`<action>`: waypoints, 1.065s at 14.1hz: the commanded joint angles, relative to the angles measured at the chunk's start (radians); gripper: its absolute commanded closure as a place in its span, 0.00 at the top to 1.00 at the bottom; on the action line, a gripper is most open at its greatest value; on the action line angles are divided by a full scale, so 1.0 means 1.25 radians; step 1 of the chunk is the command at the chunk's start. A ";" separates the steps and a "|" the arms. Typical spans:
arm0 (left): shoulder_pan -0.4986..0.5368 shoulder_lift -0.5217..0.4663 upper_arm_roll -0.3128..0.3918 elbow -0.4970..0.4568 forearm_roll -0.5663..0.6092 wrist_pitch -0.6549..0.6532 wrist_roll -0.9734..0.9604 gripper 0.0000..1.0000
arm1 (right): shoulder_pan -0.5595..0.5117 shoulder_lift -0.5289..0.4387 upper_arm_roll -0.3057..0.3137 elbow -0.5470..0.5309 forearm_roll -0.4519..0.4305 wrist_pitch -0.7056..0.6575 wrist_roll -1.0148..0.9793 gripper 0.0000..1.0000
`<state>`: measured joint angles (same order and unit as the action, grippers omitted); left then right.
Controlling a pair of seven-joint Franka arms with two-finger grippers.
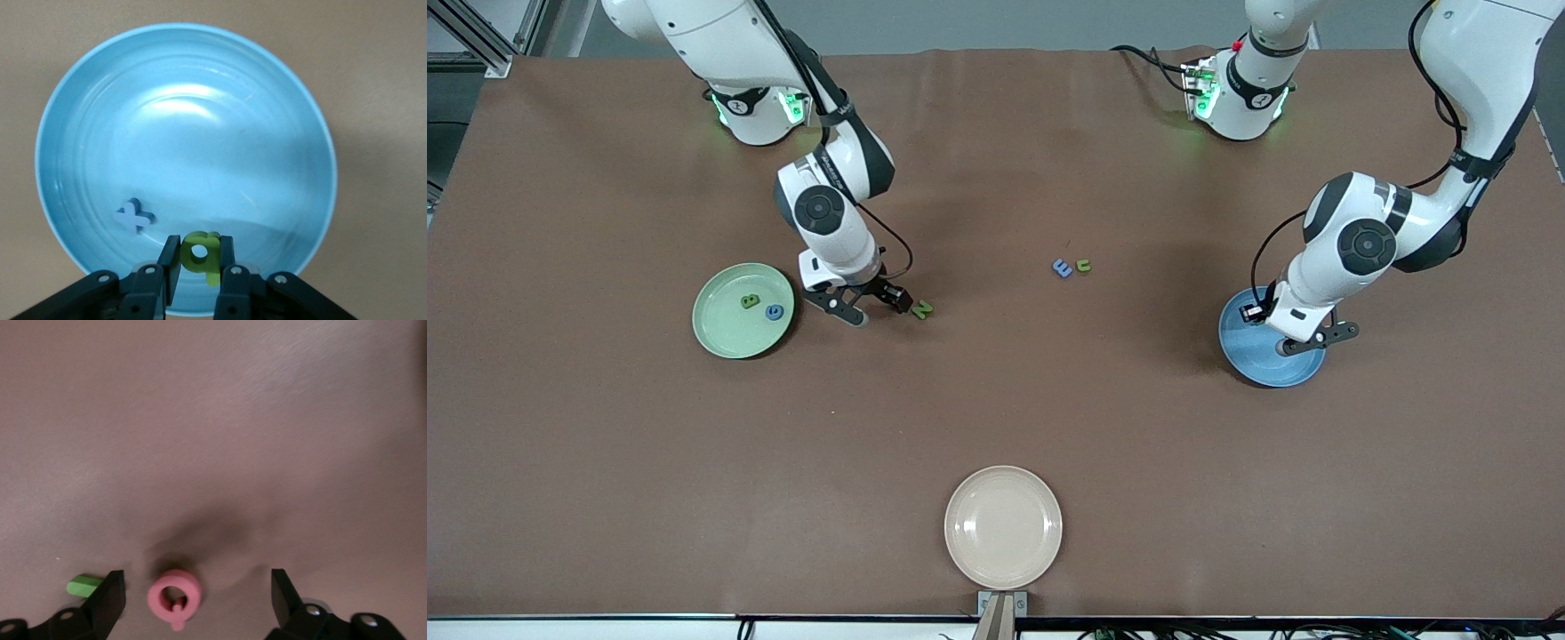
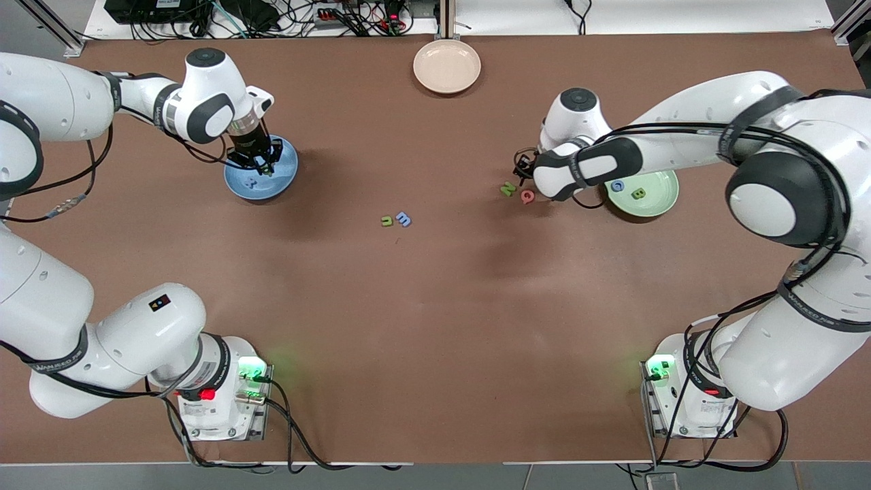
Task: Sort upper and lower case letters into plates
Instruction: 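Release the q into the blue plate while the right gripper grasps the pink Q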
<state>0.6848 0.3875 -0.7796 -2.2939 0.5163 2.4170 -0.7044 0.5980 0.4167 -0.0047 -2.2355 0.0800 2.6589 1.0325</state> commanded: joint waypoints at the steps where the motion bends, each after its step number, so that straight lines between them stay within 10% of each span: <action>1: 0.037 0.022 -0.014 -0.017 0.078 0.021 0.006 0.06 | 0.015 0.019 -0.006 0.025 0.002 0.001 0.028 0.90; 8: 0.045 0.064 -0.012 -0.018 0.127 0.058 0.005 0.10 | 0.024 0.032 -0.007 0.030 -0.004 -0.004 0.028 0.80; 10: 0.050 0.064 -0.012 -0.015 0.127 0.058 0.001 0.33 | 0.025 0.032 -0.007 0.025 -0.004 -0.008 0.028 0.78; 12: 0.049 0.057 -0.014 -0.008 0.128 0.058 -0.003 0.88 | 0.036 0.032 -0.007 0.024 -0.004 -0.010 0.032 0.77; 15: 0.047 0.052 -0.054 0.004 0.127 0.057 -0.008 1.00 | 0.041 0.031 -0.007 0.031 -0.004 -0.014 0.061 0.77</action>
<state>0.7314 0.4657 -0.7972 -2.2950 0.6493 2.4874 -0.7029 0.6280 0.4461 -0.0054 -2.2034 0.0797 2.6527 1.0754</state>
